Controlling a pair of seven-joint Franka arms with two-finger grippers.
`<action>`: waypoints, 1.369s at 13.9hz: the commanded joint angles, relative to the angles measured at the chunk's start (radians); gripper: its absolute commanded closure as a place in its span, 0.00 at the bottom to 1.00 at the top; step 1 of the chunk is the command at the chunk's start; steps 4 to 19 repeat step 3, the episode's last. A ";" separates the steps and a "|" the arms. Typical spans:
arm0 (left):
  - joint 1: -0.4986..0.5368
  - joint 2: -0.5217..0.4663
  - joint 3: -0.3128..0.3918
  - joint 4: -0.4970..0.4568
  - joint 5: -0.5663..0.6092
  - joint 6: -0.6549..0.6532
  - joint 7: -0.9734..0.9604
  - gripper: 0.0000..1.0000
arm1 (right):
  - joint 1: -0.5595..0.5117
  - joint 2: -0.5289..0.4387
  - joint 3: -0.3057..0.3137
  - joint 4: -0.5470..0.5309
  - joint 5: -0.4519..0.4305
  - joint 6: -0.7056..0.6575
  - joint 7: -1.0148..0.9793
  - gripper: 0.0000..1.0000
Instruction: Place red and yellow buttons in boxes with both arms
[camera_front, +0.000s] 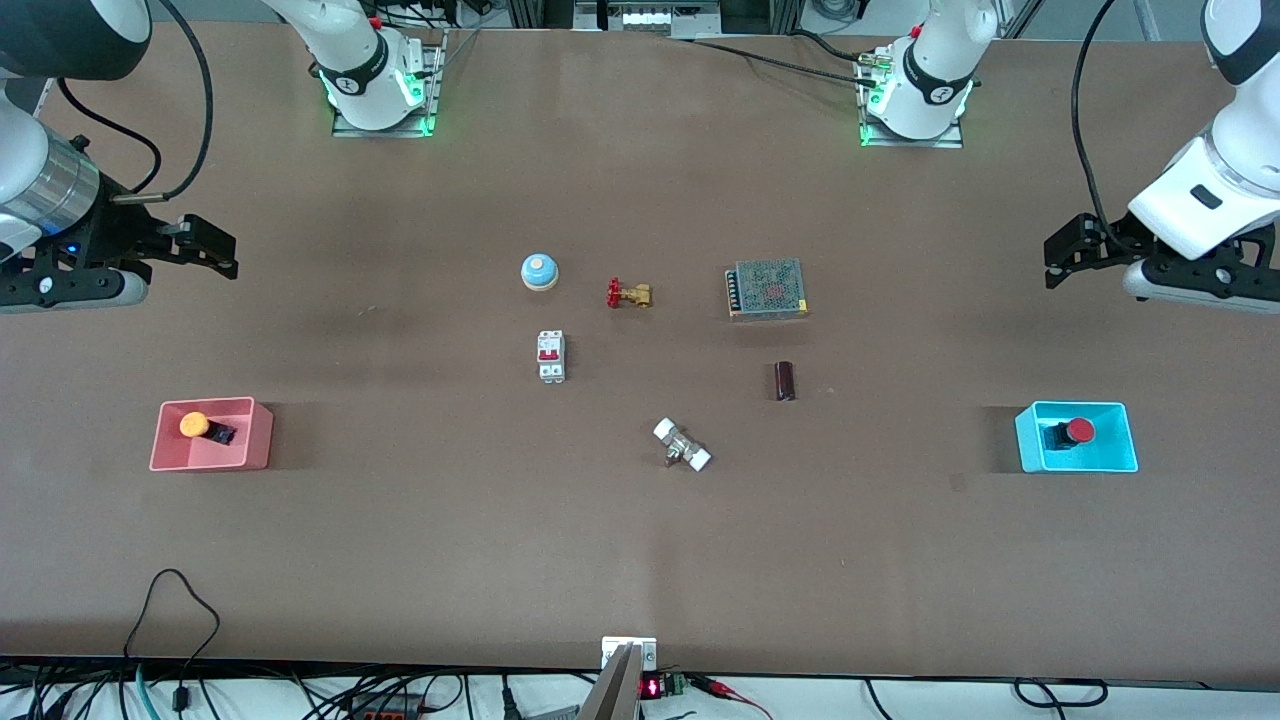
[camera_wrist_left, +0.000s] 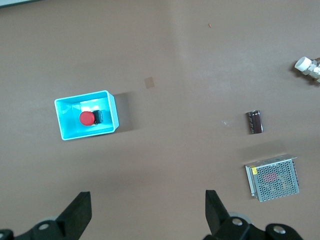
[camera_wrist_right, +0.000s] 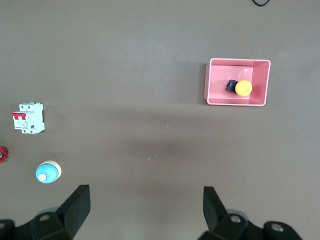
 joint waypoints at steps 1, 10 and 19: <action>0.007 -0.036 -0.003 -0.018 0.004 -0.049 -0.007 0.00 | 0.015 0.003 -0.009 0.028 -0.011 -0.031 0.016 0.00; 0.007 -0.036 -0.005 -0.015 0.004 -0.056 -0.007 0.00 | 0.015 0.009 -0.009 0.028 -0.018 -0.031 0.013 0.00; 0.007 -0.036 -0.005 -0.015 0.004 -0.056 -0.007 0.00 | 0.015 0.009 -0.009 0.028 -0.018 -0.031 0.013 0.00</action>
